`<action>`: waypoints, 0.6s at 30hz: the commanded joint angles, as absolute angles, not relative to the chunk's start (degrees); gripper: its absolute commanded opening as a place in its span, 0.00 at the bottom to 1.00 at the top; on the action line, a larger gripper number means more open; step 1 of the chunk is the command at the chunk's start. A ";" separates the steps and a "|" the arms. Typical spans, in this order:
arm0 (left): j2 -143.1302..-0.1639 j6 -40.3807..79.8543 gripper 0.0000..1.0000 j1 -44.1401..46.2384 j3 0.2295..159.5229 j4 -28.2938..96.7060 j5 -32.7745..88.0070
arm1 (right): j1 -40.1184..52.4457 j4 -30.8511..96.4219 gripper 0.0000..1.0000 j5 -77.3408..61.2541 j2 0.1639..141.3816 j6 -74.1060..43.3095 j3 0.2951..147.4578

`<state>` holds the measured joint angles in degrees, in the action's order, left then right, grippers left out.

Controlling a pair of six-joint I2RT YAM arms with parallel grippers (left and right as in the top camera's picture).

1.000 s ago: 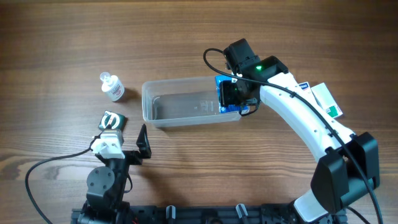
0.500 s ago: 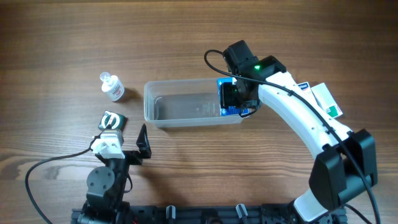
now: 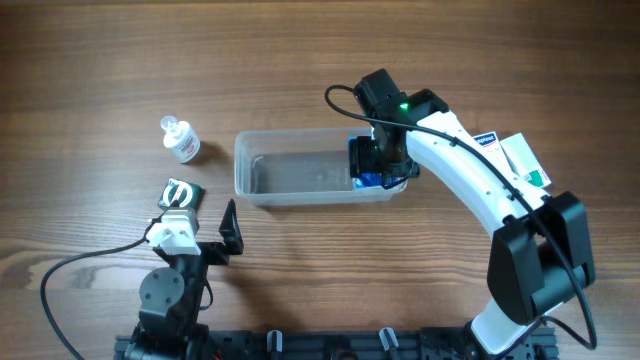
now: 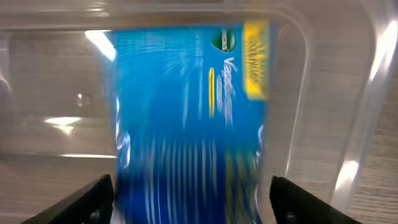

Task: Pack container
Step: 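Lower the Vicks box into the container's right end and release, then move the right gripper back and grasp the white Hansaplast box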

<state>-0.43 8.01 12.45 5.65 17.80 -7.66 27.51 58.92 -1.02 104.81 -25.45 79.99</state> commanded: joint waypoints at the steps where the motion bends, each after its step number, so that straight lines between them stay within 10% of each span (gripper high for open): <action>1: -0.38 8.12 1.00 12.86 5.56 17.85 -8.58 | 27.51 59.29 0.84 2.13 102.72 -25.50 82.56; 18: -0.38 8.12 1.00 12.86 5.56 17.85 -8.58 | 20.56 67.07 0.99 7.53 91.33 -25.54 95.42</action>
